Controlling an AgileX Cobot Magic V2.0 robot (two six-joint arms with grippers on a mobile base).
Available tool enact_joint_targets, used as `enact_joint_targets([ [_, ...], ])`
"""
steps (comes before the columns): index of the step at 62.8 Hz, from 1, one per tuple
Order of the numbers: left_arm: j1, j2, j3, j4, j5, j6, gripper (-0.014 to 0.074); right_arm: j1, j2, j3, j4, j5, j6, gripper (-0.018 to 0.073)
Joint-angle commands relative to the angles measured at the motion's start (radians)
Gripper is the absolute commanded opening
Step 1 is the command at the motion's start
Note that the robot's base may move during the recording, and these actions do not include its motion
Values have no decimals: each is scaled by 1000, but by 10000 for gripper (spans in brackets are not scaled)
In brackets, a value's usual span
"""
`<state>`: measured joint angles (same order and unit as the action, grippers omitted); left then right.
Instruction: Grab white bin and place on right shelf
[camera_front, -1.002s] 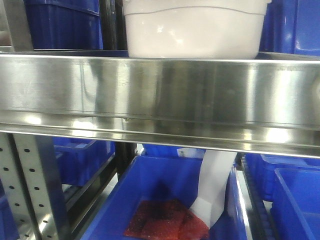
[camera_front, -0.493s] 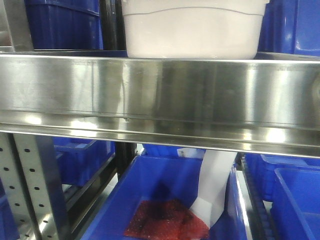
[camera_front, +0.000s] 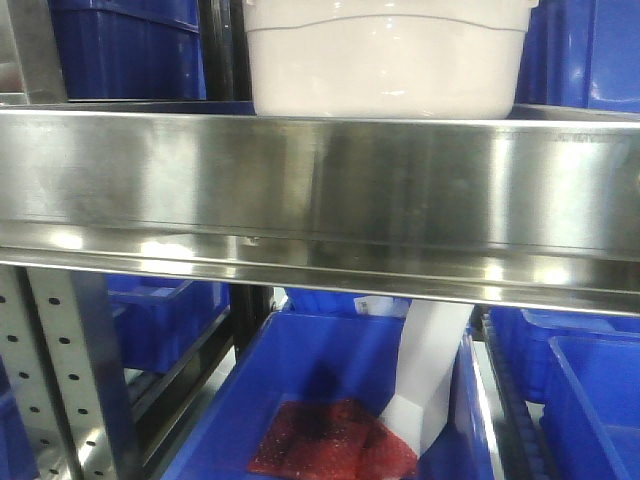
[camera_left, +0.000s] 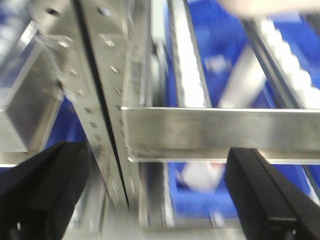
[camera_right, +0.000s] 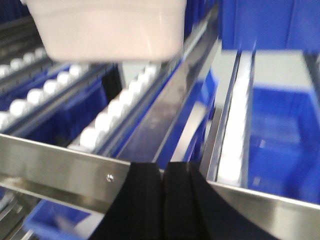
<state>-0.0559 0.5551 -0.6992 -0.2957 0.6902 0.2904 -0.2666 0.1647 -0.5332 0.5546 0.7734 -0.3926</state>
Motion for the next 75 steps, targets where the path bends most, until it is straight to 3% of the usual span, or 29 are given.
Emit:
enact_joint_targets([
  [1,-8,-81,69,-13,-180,10,-119,-3,-70,-15,9,-103,0,72],
  [17,-8,-295,225,-16,-353,10,-119,-3,-191,-16,7,-106,0,72],
  [75,-8,-345,227,-16,-330,10,-121,-4,-191,-15,10,-112,0,72],
])
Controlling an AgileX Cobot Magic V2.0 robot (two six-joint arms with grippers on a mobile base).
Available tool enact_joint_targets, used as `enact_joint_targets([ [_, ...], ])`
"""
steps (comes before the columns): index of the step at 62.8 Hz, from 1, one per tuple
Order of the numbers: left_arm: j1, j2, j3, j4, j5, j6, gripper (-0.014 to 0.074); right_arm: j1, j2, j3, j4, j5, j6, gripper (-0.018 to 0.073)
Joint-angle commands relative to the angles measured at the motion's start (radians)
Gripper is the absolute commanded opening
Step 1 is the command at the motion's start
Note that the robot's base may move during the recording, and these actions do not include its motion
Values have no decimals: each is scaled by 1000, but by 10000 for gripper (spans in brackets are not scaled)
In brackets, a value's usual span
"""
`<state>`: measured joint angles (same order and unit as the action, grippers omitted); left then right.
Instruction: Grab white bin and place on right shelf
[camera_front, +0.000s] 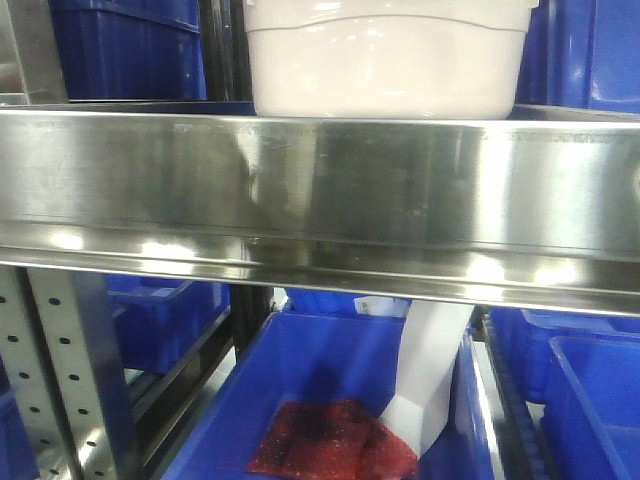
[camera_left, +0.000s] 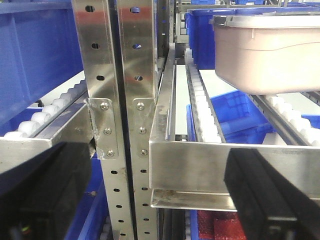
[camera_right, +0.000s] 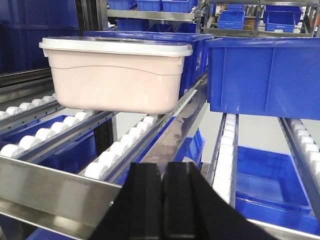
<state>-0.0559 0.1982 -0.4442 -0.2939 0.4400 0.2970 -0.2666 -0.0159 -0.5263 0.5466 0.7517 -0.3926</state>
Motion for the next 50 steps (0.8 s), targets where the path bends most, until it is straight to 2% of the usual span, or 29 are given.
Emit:
enact_joint_targets([
  [1,-8,11,-28,-18,-80,3,-123,-4,-11,-21,18,-91,0,72],
  [27,-3,11,-17,-13,-92,3,-127,-4,-11,-21,18,-91,0,72],
  [38,-3,11,4,21,-220,3,-127,-4,-11,-21,18,-91,0,72],
  [50,-3,11,8,32,-218,3,-127,-4,-11,-21,18,-91,0,72],
])
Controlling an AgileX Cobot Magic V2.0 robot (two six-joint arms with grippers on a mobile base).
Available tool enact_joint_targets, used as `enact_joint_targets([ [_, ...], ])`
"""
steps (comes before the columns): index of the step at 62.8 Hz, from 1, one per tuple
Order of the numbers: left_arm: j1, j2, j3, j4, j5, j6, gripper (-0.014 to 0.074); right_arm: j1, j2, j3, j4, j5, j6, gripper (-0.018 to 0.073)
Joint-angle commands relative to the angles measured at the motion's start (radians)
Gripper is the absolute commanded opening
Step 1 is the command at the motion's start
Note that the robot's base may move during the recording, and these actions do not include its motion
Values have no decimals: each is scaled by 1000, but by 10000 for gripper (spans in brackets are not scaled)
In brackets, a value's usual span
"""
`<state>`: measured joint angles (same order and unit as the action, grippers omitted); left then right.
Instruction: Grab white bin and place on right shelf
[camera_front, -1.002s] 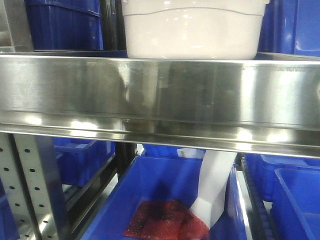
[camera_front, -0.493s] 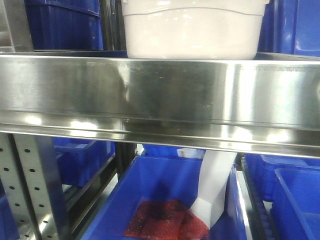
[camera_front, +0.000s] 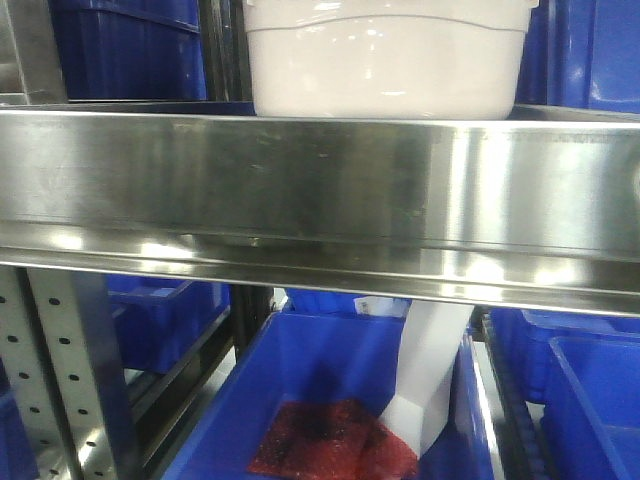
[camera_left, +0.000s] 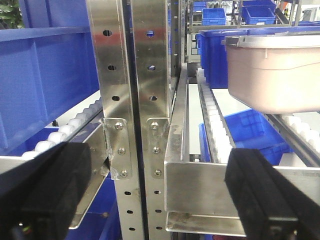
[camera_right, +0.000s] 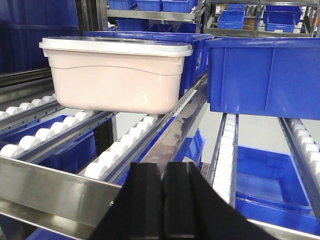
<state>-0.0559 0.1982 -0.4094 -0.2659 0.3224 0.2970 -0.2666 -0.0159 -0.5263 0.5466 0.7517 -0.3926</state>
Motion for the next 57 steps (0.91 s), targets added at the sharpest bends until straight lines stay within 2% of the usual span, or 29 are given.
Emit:
enact_joint_targets([
  [1,-3,11,-26,11,-100,3,-127,-4,-11,-21,18,-91,0,72],
  [9,-3,11,-26,101,-102,3,-127,-4,-11,-21,18,-91,0,72],
  [15,-3,11,-26,212,-102,3,-127,-4,-11,-21,18,-91,0,72],
  [19,-3,11,-26,253,-102,3,-127,-4,-11,-21,18,-91,0,72],
  [46,-3,11,-26,252,-102,3,-127,-4,-11,-21,18,-91,0,72],
  [57,-3,11,-26,168,-102,3,-127,-4,-11,-21,18,-91,0,72],
])
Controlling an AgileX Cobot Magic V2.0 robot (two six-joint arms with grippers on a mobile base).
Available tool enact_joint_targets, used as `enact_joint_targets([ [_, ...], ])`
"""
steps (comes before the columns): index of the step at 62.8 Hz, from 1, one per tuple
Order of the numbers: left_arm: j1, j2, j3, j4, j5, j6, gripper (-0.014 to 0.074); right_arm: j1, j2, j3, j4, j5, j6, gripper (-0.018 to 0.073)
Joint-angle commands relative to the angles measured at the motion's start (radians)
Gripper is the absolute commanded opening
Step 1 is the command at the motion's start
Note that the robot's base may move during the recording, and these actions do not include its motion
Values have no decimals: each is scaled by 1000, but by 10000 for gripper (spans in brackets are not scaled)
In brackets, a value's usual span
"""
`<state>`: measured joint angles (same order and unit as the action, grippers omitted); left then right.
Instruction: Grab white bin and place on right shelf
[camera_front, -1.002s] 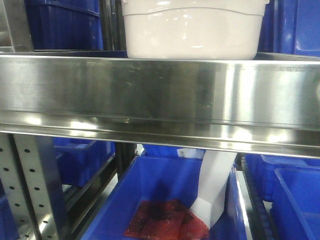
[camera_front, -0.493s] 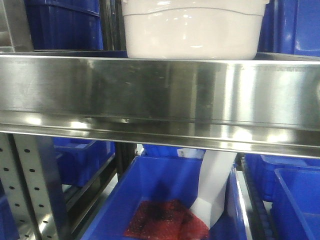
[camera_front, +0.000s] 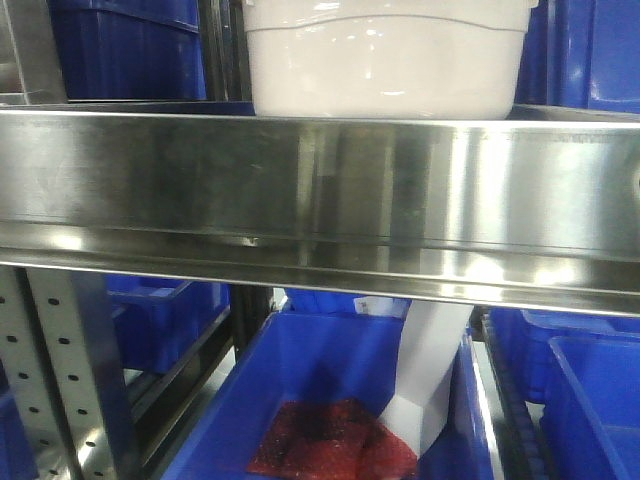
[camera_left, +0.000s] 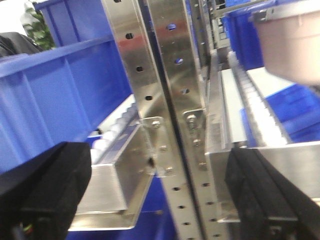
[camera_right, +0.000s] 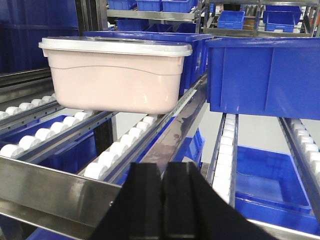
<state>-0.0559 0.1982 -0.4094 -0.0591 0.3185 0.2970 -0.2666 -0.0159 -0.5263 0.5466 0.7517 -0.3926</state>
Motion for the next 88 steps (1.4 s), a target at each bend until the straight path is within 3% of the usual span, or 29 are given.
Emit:
enact_joint_targets([
  [1,-3,11,-26,-41,-98,3,-127,-4,-11,-21,18,-91,0,72],
  [82,-3,11,-26,-42,-98,3,-127,-4,-11,-21,18,-91,0,72],
  [85,-3,11,-26,-62,-100,3,-127,-4,-11,-21,18,-91,0,72],
  [88,-3,11,-26,-143,-105,3,-127,-4,-11,-21,18,-91,0,72],
])
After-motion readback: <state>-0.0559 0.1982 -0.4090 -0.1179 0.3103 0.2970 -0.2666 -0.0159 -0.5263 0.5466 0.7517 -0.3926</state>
